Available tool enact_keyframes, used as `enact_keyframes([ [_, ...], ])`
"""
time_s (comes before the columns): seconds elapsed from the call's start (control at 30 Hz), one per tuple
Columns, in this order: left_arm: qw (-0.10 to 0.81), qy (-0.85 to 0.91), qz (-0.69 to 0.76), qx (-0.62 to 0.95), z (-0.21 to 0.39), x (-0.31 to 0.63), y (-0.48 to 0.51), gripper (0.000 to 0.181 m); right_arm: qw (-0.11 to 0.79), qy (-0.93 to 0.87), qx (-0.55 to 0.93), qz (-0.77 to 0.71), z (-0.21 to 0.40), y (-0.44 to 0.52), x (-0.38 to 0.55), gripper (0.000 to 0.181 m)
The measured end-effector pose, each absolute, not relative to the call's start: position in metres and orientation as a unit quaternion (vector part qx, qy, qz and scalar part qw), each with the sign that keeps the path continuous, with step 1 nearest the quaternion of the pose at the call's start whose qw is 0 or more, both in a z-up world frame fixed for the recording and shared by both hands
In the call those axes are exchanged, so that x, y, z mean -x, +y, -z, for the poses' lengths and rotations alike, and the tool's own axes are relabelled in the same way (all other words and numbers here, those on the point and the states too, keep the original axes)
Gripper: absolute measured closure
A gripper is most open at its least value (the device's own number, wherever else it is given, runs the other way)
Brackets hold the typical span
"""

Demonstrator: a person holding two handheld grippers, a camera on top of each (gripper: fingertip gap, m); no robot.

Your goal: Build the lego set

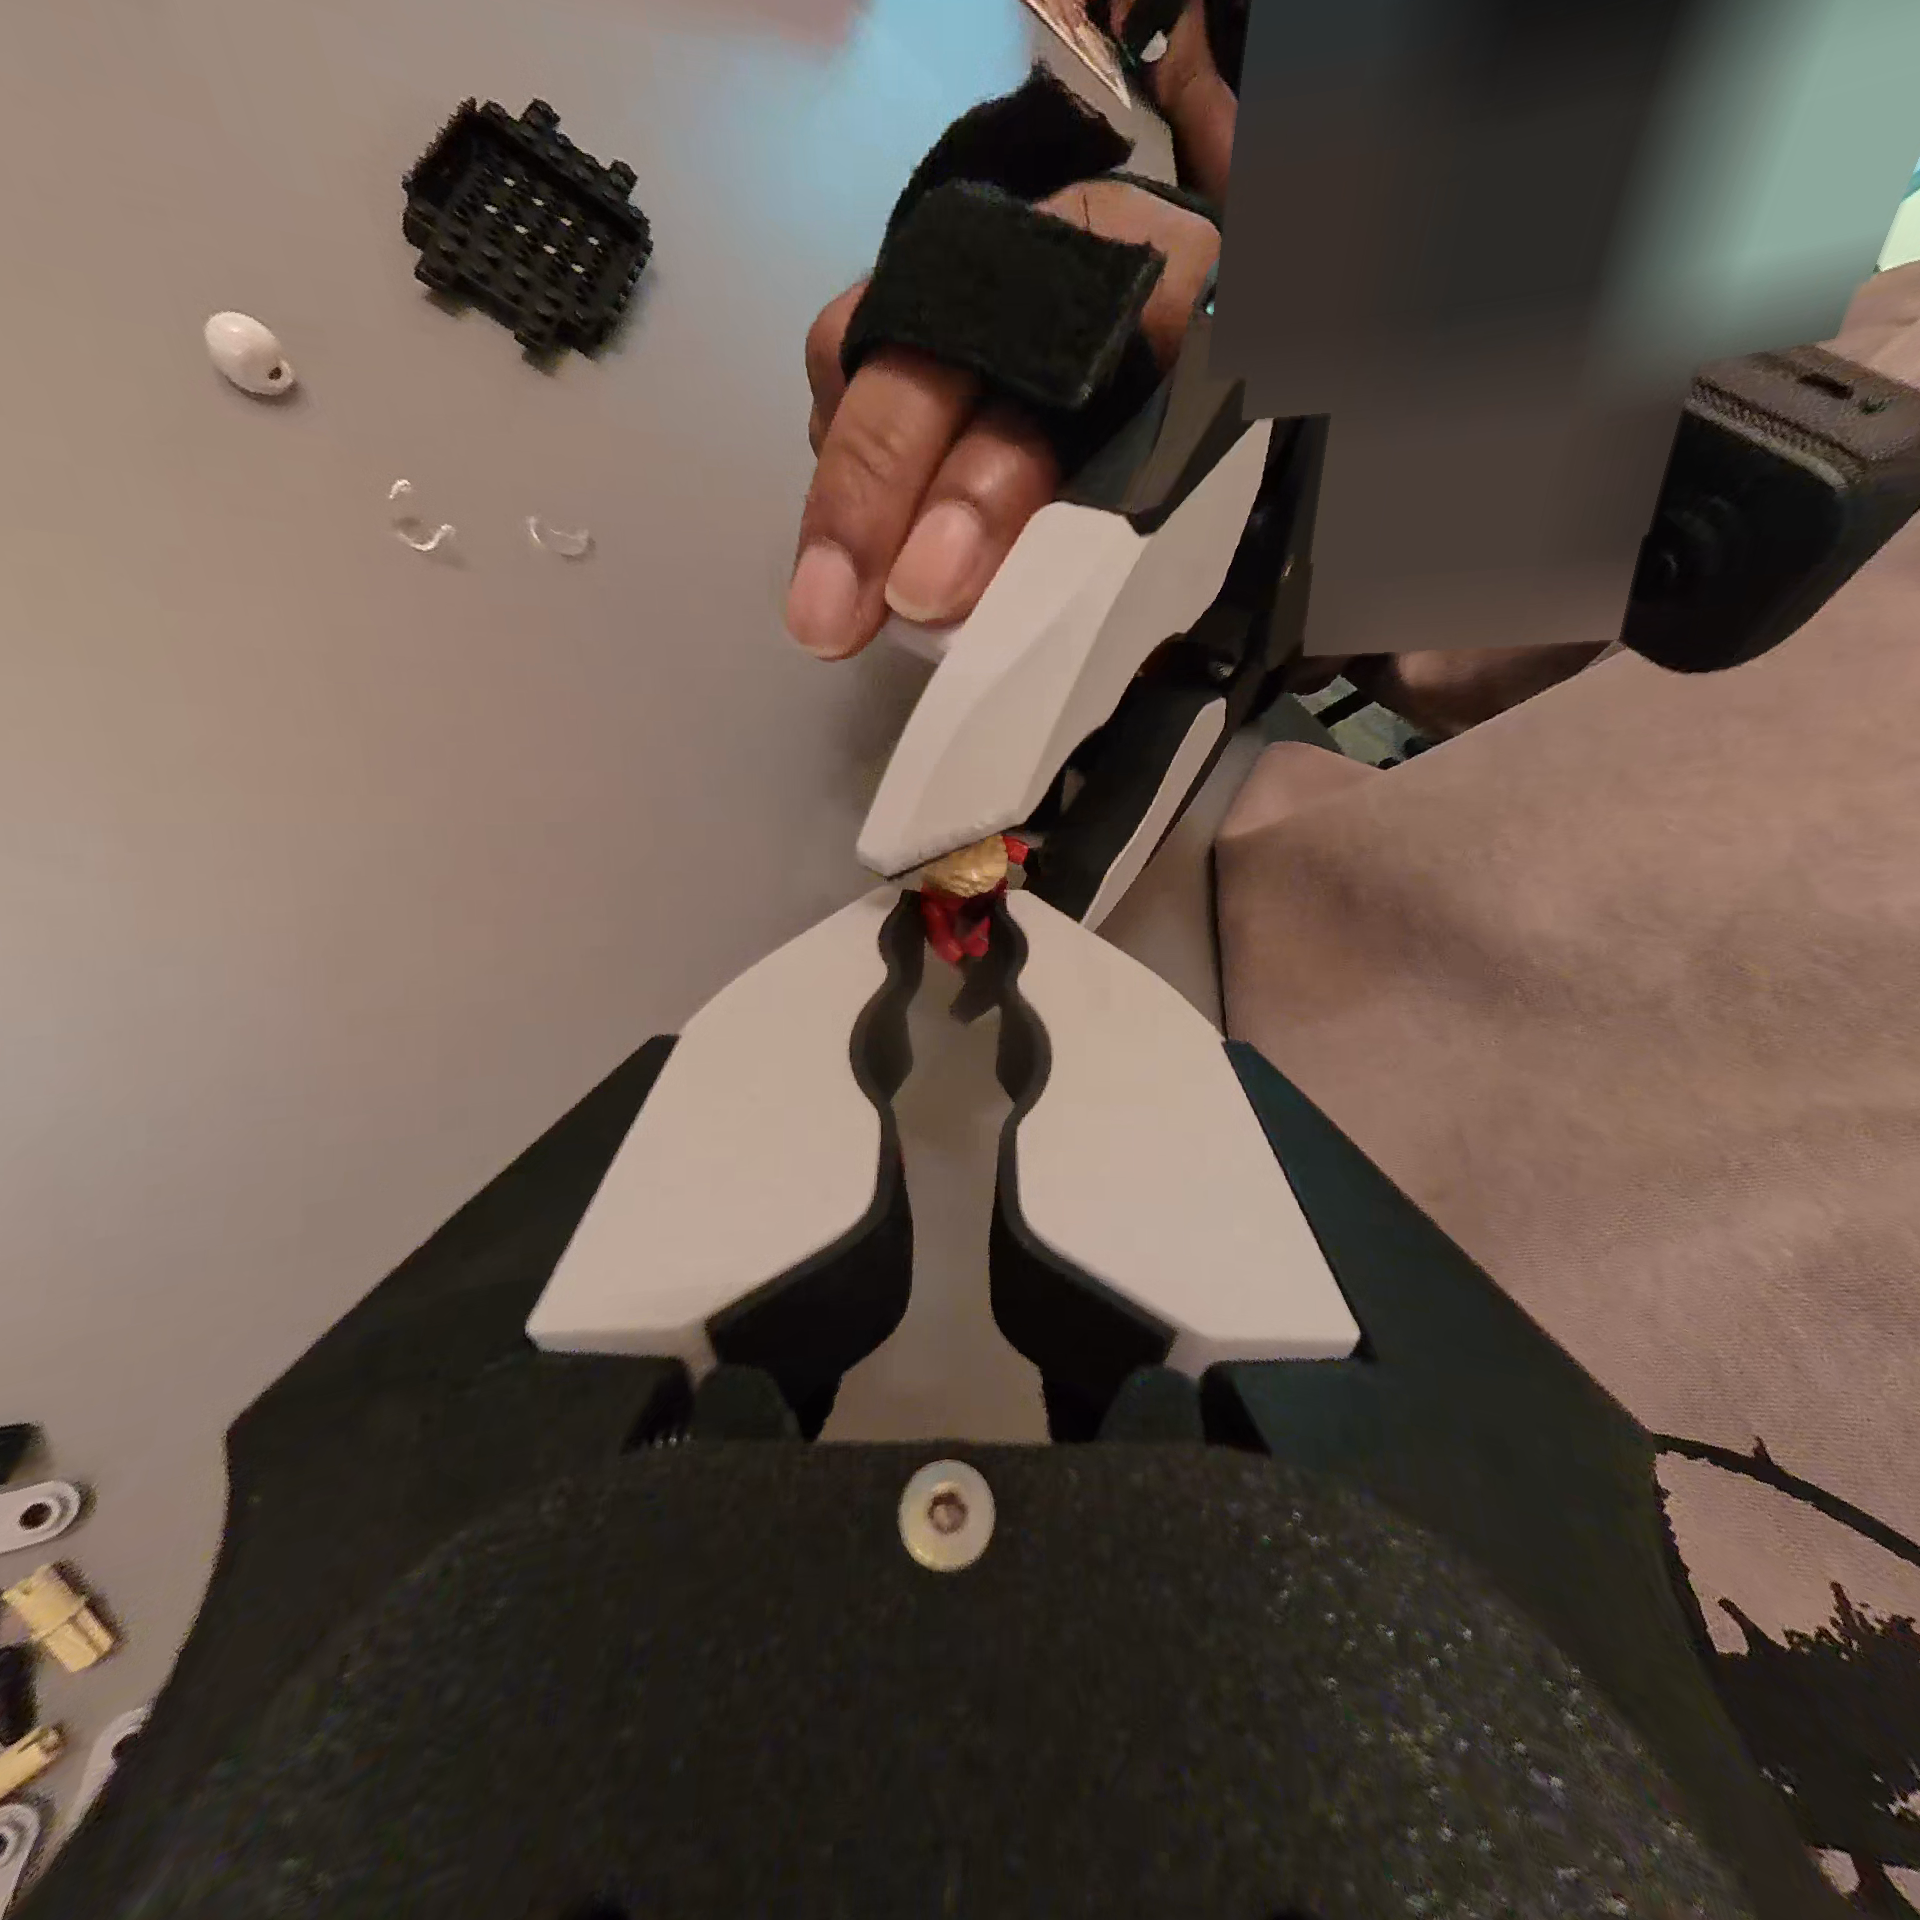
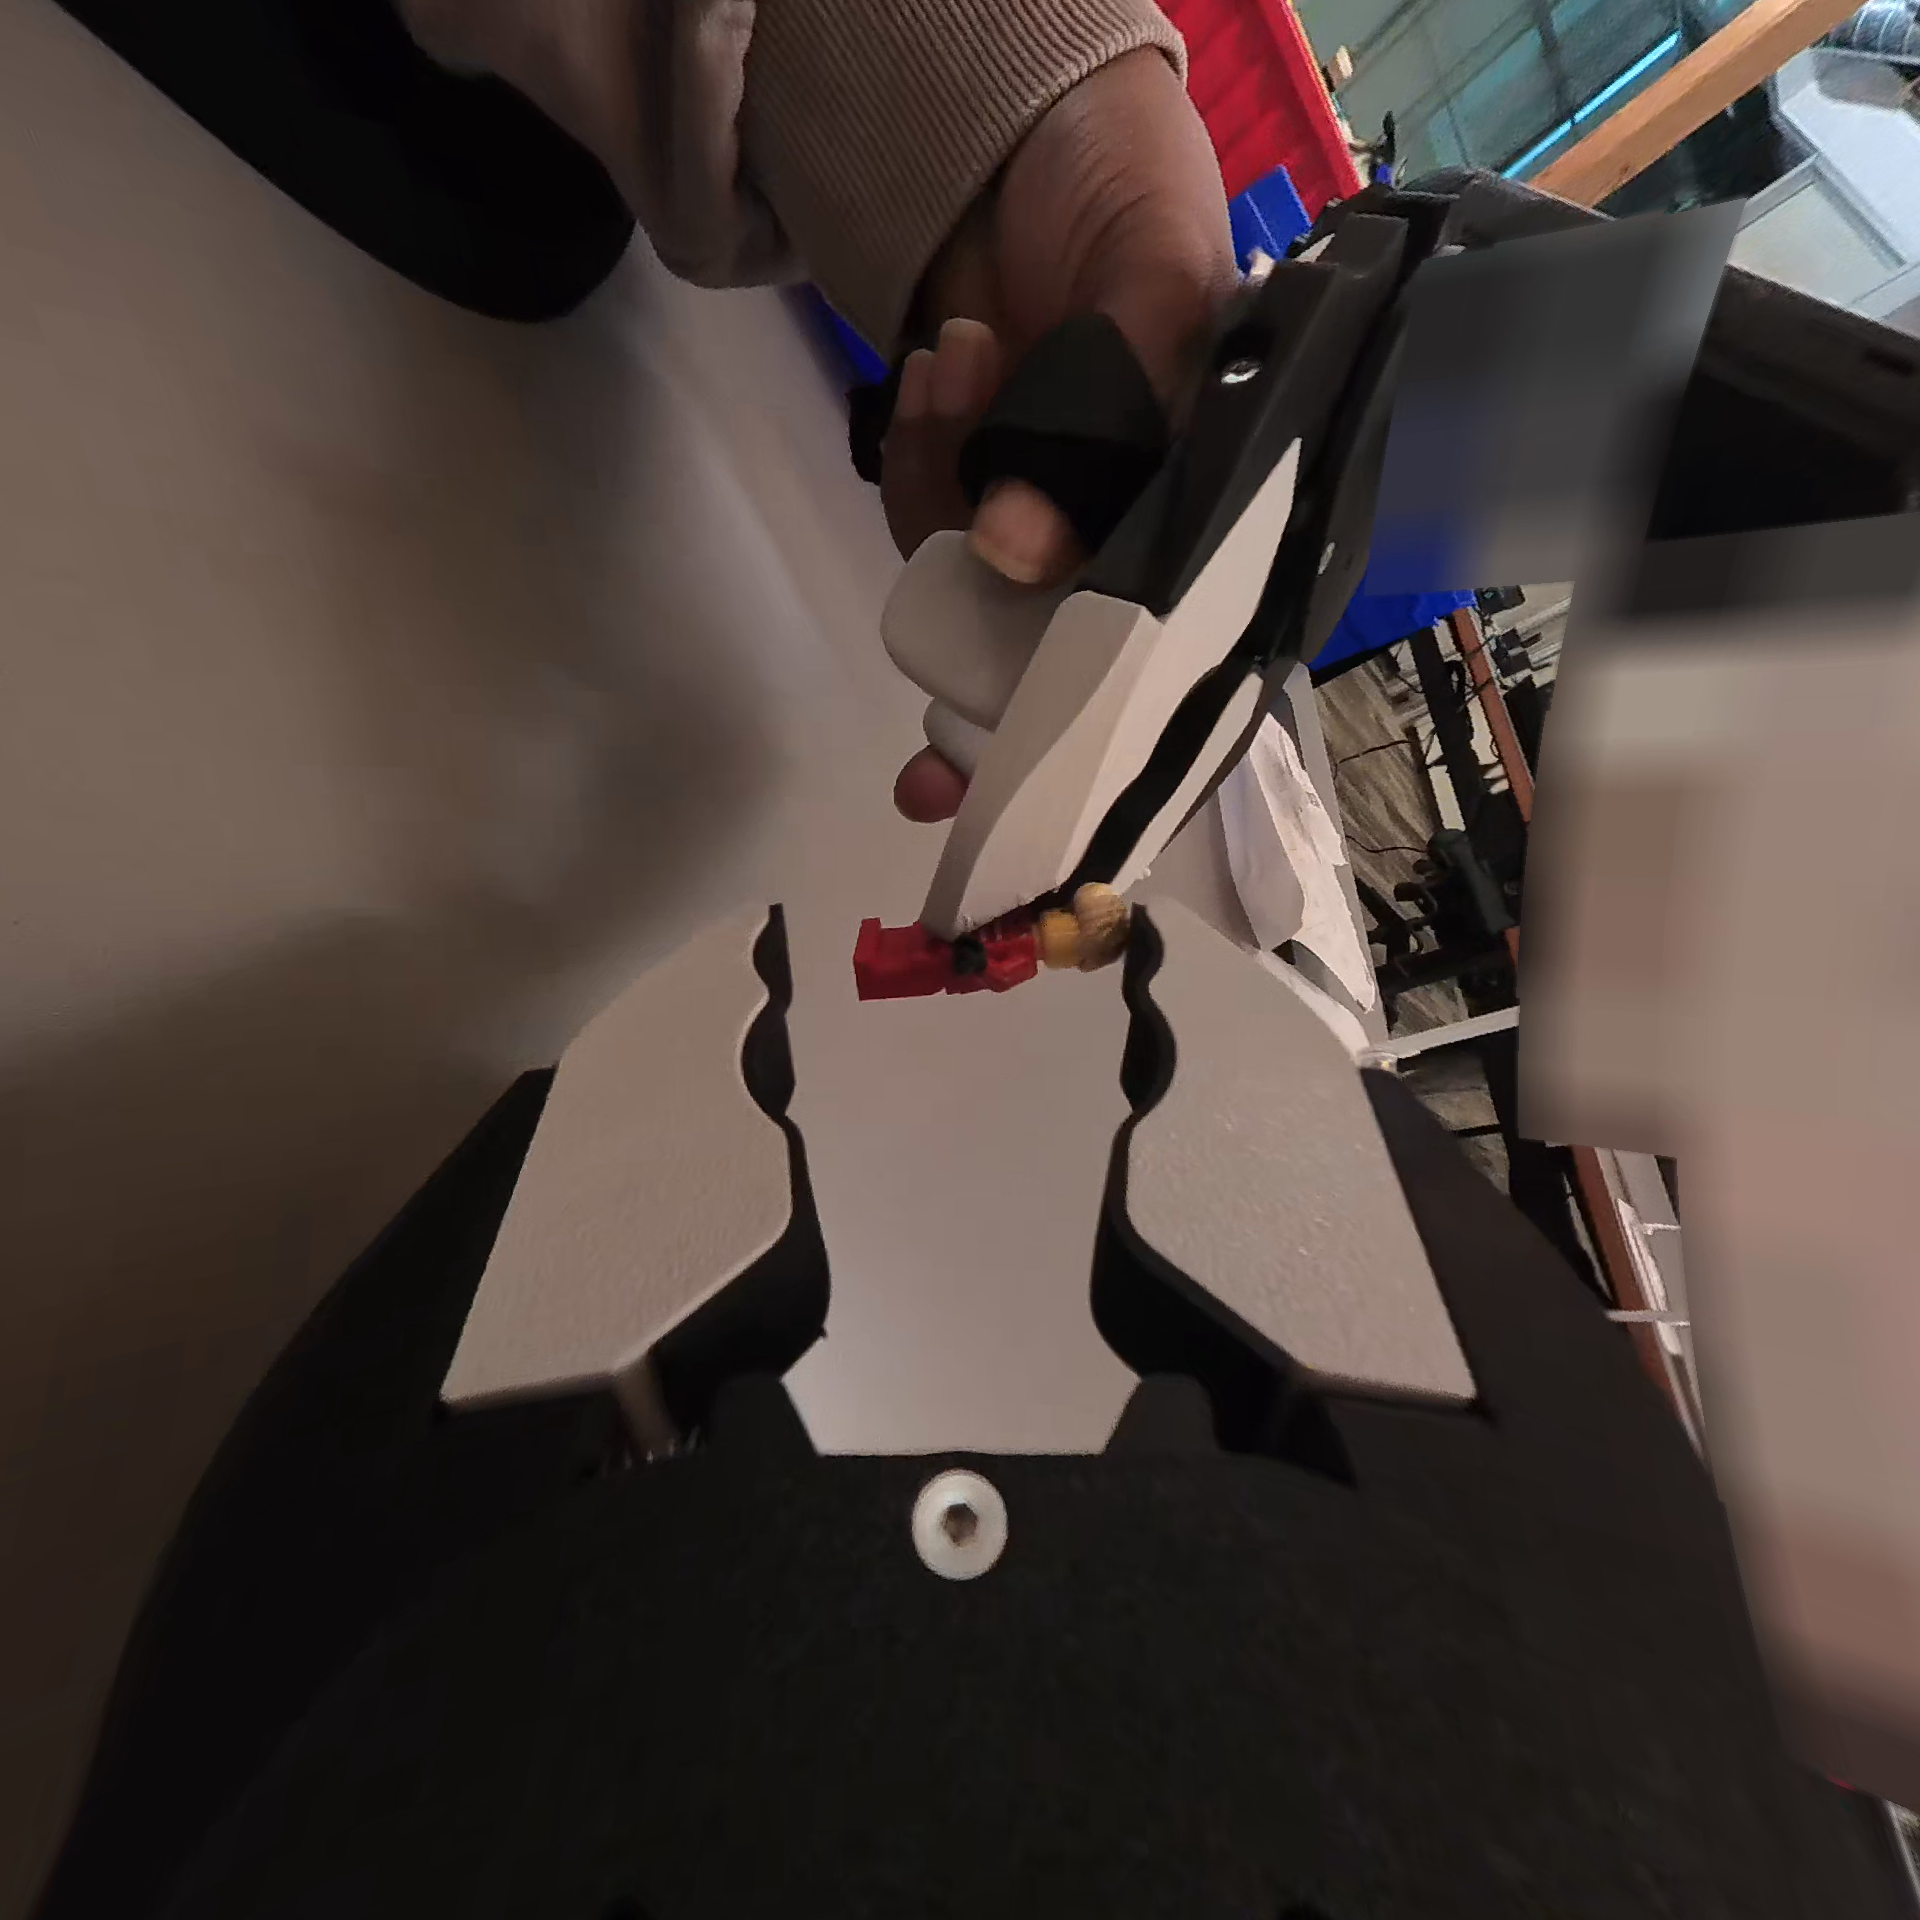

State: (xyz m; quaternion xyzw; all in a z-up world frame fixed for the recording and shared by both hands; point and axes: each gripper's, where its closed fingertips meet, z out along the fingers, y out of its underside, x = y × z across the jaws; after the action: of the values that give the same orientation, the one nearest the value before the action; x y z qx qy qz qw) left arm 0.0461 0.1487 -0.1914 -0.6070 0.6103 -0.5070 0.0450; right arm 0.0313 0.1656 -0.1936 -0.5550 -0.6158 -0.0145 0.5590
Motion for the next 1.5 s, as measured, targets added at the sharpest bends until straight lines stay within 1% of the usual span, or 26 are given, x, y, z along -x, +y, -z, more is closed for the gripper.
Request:
enact_keyframes([
  [0.1,0.036,0.612,0.513,0.601,0.191,-0.045,0.145,0.169,0.569,-0.611,0.550,0.010,0.189,0.165,-0.031,0.132],
  [0.23,0.018,0.607,0.529,0.592,0.188,-0.042,0.141,0.169,0.574,-0.606,0.551,-0.016,0.186,0.161,-0.027,0.132],
  [0.5,-0.013,0.597,0.572,0.563,0.176,-0.038,0.131,0.170,0.571,-0.550,0.588,-0.157,0.175,0.149,-0.021,0.134],
  [0.6,-0.018,0.596,0.574,0.561,0.176,-0.037,0.130,0.170,0.570,-0.544,0.589,-0.178,0.174,0.147,-0.019,0.135],
  [0.67,-0.018,0.598,0.570,0.563,0.179,-0.038,0.130,0.171,0.566,-0.548,0.590,-0.176,0.175,0.147,-0.019,0.137],
  [0.9,-0.039,0.585,0.585,0.561,0.179,-0.037,0.131,0.171,0.569,-0.566,0.580,-0.142,0.174,0.147,-0.020,0.135],
  [1.03,-0.054,0.578,0.594,0.557,0.179,-0.035,0.131,0.171,0.565,-0.584,0.574,-0.103,0.177,0.148,-0.024,0.128],
  [1.1,-0.059,0.580,0.593,0.555,0.180,-0.035,0.128,0.172,0.562,-0.586,0.573,-0.107,0.178,0.147,-0.022,0.127],
  [1.3,-0.059,0.585,0.587,0.556,0.182,-0.036,0.126,0.172,0.557,-0.590,0.573,-0.113,0.181,0.144,-0.021,0.131],
  [1.5,-0.081,0.584,0.590,0.552,0.186,-0.034,0.121,0.172,0.553,-0.608,0.559,-0.110,0.185,0.139,-0.018,0.132],
])
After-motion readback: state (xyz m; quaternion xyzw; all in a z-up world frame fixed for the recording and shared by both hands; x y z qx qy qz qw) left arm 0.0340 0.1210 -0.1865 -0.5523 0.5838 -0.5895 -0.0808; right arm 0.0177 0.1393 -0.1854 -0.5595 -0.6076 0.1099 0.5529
